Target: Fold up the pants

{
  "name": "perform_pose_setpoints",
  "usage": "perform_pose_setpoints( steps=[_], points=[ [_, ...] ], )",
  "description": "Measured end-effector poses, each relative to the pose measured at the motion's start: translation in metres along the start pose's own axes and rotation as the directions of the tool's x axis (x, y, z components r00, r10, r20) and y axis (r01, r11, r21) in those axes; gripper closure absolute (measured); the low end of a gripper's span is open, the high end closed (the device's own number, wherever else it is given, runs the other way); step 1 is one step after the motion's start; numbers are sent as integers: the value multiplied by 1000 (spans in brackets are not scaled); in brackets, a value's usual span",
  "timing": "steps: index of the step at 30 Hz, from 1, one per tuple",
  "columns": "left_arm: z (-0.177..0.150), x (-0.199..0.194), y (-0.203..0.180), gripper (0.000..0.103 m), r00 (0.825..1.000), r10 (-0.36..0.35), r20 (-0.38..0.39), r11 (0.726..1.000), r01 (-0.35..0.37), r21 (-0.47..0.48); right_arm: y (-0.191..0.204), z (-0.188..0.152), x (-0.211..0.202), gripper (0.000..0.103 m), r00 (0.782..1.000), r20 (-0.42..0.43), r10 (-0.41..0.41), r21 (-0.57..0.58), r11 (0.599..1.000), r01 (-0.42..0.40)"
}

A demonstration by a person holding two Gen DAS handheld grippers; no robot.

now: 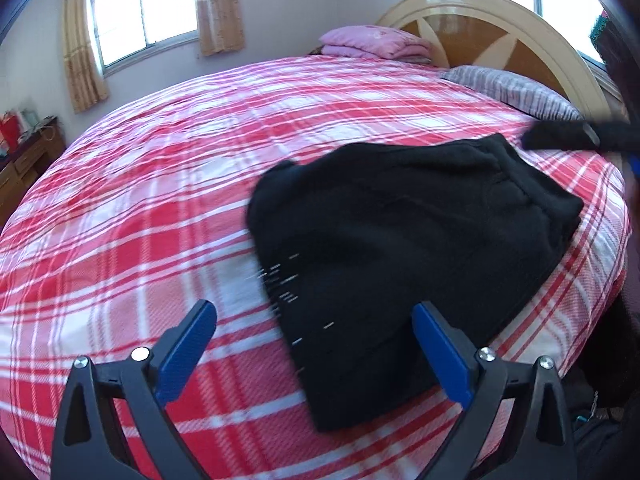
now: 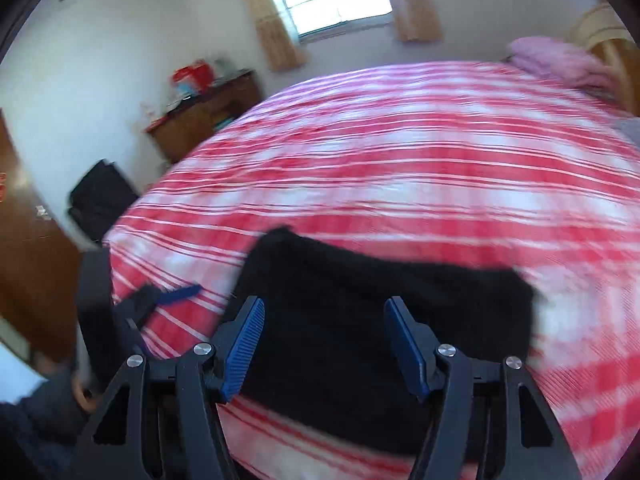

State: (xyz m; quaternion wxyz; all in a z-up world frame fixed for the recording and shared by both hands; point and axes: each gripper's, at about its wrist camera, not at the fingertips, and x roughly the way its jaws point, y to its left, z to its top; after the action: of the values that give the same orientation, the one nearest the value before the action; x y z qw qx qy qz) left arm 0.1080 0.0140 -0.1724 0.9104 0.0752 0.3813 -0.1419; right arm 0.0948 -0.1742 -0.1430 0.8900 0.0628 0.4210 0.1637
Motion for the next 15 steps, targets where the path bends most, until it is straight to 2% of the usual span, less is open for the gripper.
perform_pose_setpoints(
  steps=[2, 4, 5, 7, 8, 10, 13, 15],
  points=[
    [-6, 2, 8, 0, 1000, 0, -13, 1000, -1, -26, 15, 18, 31, 39, 999, -34, 9, -15, 1000, -9],
    [-11, 6, 12, 0, 999, -24, -21, 998, 23, -54, 26, 27, 59, 39, 995, -81, 61, -21, 998, -63],
    [-12, 8, 12, 0, 999, -37, -24, 997, 35, -66, 29, 31, 75, 39, 987, -113, 118, 3, 993, -118],
    [-12, 10, 11, 0, 999, -44, -20, 996, 42, -72, 28, 32, 104, 39, 952, -177, 251, 99, 967, -236],
    [-12, 11, 10, 0, 999, -45, -19, 996, 44, -73, 26, 32, 121, 39, 949, -197, 247, 120, 967, -227],
    [-12, 13, 10, 0, 998, -59, -16, 995, 57, -83, 19, 33, 137, 39, 972, -174, 159, 103, 984, -143],
    [-14, 18, 10, 0, 995, -94, -23, 990, 91, -106, 11, 36, 149, 39, 981, -157, 114, 112, 989, -97],
    [-13, 18, 8, 0, 995, -93, -23, 990, 90, -105, 6, 38, 142, 39, 976, -144, 165, 153, 978, -143]
  ],
)
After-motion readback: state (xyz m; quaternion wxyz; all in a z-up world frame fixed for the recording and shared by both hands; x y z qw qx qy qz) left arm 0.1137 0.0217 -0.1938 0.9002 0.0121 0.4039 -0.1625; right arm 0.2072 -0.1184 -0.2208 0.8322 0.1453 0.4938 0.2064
